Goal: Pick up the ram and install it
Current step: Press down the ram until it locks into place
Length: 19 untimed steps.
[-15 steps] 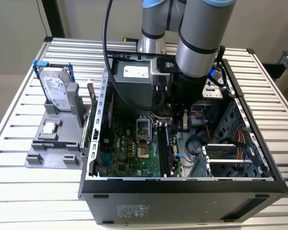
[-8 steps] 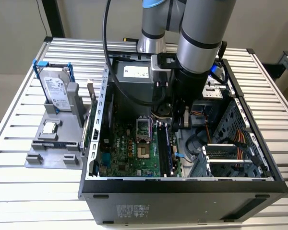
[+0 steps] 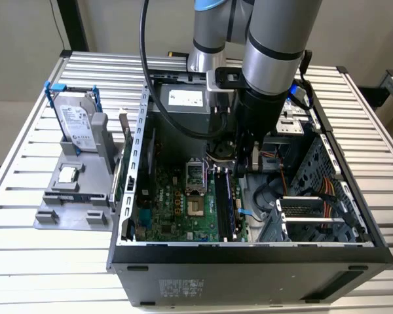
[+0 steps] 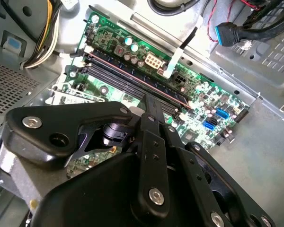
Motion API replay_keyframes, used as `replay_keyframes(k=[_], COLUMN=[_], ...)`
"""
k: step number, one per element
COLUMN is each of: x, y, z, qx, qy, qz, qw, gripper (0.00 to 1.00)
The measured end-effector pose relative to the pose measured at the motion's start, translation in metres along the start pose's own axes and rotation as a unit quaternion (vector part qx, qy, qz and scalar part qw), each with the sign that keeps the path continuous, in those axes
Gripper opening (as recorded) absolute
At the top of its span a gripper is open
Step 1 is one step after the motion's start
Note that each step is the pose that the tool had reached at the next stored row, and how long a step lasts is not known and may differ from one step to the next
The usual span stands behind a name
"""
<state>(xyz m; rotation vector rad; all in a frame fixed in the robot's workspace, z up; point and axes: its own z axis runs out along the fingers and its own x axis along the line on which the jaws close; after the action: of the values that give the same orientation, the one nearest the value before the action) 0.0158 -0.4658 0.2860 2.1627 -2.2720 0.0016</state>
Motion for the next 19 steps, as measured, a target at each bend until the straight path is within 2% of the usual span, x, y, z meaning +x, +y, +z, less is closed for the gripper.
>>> replay_keyframes(k=[8, 14, 19], x=[0.0, 0.0, 0.0], y=[-0.0001, -0.0001, 0.0], z=[-0.0056, -0.0125, -0.0135], qx=[0.0, 0.0, 0.0], qy=[0.0008, 0.0008, 0.0008], qz=[0.0, 0.0, 0.0], qw=[1.0, 1.0, 1.0], gripper=[0.0, 0.0, 0.0])
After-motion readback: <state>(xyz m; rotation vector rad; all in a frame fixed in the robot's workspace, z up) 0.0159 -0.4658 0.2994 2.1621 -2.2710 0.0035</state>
